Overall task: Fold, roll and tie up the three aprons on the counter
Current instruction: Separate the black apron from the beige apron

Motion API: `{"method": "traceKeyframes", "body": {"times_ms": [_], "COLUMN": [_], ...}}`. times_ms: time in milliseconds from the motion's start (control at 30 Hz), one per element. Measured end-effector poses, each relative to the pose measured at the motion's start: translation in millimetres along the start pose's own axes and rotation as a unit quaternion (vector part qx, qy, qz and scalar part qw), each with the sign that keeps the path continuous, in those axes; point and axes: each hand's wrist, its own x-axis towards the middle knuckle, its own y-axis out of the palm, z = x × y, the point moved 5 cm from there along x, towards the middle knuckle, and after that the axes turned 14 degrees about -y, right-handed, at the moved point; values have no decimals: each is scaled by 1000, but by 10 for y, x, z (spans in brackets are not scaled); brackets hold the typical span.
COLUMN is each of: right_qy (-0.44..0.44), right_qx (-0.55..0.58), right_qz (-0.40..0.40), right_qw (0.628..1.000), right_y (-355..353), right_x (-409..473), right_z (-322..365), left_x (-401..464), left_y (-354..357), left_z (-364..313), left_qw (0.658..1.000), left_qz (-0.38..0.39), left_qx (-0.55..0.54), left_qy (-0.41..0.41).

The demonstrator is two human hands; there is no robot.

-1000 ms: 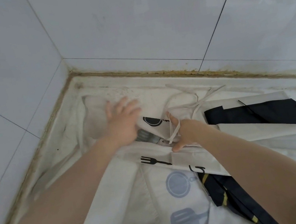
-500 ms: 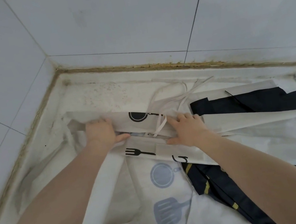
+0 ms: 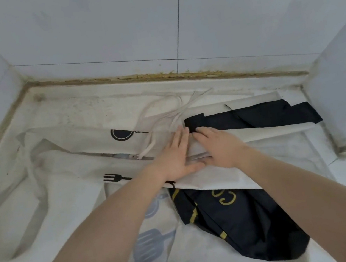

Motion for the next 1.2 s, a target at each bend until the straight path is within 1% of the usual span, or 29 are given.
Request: {"method": "traceKeyframes", "body": {"times_ms": [67, 133, 200, 333, 400, 467, 500, 567, 600, 667, 733, 767, 833, 867, 900, 967, 1033, 1100, 1167, 1200], "right_qy": [42, 70, 72, 34, 37, 72, 91, 112, 116, 127, 134, 140, 187, 231, 278, 366, 429, 468, 478, 471], "right_qx": [-8, -42, -85, -190, -208, -174, -144, -72, -23, 108, 219, 238, 182, 145, 127, 162, 215, 238, 276, 319], "right_qz": [7, 42, 46, -1, 25, 69, 79, 74, 67, 46, -11, -60, -167, -203, -223, -214, -186, -171, -174, -185], "right_qw": [999, 996, 993, 981, 977, 980, 982, 988, 991, 985, 966, 959, 951, 940, 926, 891, 858, 834, 815, 802], "right_y": [33, 76, 67, -92, -27, 115, 175, 254, 281, 309, 317, 303, 228, 206, 195, 208, 236, 282, 339, 375], "right_x": [-216, -407, -452, -378, -420, -542, -605, -671, -671, -647, -617, -620, -704, -785, -878, -1062, -1221, -1322, -1395, -1404], "right_z": [-204, -332, -344, -242, -277, -404, -472, -546, -560, -569, -612, -668, -828, -920, -1014, -1174, -1293, -1406, -1501, -1536], "left_x": [49, 47, 45, 21, -2, -19, -23, -38, -43, -57, -52, -40, -21, -16, -9, 10, 58, 129, 198, 219], "left_y": [113, 164, 150, 74, 68, 70, 64, 40, 30, 19, 45, 60, 66, 60, 54, 53, 101, 173, 221, 232], "left_z": [99, 133, 176, 264, 291, 301, 296, 249, 184, -22, -228, -300, -377, -417, -473, -631, -813, -932, -964, -958], "left_qw": [996, 989, 986, 977, 975, 973, 972, 972, 974, 978, 979, 981, 986, 988, 990, 990, 988, 986, 985, 985], "left_qz": [-20, -51, -60, -70, -73, -65, -60, -52, -55, -77, -87, -83, -70, -71, -78, -93, -98, -94, -90, -97], "left_qx": [78, 125, 123, 112, 102, 107, 111, 127, 141, 169, 179, 173, 138, 117, 96, 63, 76, 97, 77, 66], "left_qy": [-25, -55, -99, -167, -185, -193, -197, -192, -171, -98, -40, -35, -54, -64, -72, -84, -90, -101, -123, -130]}}
